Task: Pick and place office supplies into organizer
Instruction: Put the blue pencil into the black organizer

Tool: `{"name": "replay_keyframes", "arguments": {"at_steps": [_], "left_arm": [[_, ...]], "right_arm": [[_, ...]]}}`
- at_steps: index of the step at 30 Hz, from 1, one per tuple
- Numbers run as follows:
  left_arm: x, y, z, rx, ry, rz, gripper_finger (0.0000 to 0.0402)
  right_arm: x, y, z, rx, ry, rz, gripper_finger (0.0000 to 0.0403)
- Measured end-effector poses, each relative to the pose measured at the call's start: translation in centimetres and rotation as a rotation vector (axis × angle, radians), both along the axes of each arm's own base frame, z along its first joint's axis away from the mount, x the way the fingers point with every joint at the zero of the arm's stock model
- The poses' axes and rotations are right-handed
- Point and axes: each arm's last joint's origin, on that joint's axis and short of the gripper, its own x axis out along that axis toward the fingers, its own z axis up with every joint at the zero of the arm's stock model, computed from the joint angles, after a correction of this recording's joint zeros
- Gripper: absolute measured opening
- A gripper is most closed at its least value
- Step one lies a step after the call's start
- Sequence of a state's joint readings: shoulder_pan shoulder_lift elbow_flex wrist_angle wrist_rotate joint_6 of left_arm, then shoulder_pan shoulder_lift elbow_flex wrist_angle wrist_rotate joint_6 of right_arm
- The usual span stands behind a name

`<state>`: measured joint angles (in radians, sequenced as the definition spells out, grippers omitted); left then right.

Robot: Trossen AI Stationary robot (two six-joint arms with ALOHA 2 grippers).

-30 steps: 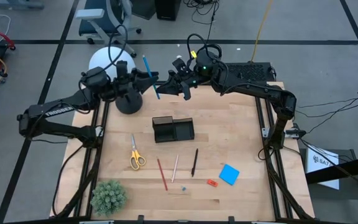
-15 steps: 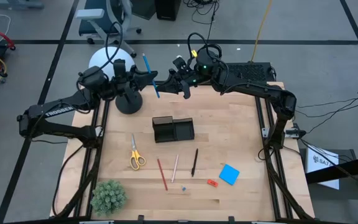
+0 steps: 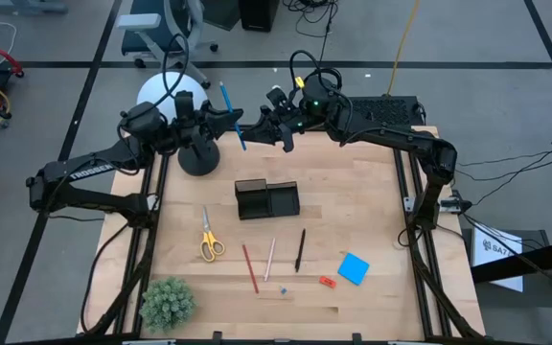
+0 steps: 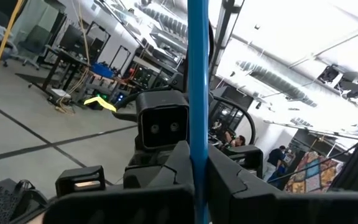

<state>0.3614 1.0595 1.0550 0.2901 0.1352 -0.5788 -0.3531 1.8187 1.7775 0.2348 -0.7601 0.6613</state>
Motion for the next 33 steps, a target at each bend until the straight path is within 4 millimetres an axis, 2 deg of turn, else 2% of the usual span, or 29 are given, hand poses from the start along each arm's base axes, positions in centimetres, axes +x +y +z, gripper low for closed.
{"name": "replay_keyframes", "arguments": {"at_steps": [10, 17, 24, 33], "left_arm": [[-0.4, 0.1, 0.2, -0.061, -0.025, -0.006, 0.0001], [-1.3, 0.8, 0.5, -0.191, -0.063, -0.067, 0.0], [-1.6, 1.3, 0.4, -0.366, -0.07, -0.168, 0.0], [-1.7, 1.8, -0.1, -0.607, -0.052, -0.262, 0.0]], "right_arm": [[-0.2, -0.3, 0.2, 0.006, -0.014, 0.028, 0.0131], [-1.0, -0.9, 0.8, 0.008, -0.028, 0.082, 0.0191], [-2.6, -1.1, 2.6, -0.151, -0.129, 0.041, 0.0205], [-3.9, 0.5, 3.6, -0.454, -0.181, -0.051, 0.0201]]}}
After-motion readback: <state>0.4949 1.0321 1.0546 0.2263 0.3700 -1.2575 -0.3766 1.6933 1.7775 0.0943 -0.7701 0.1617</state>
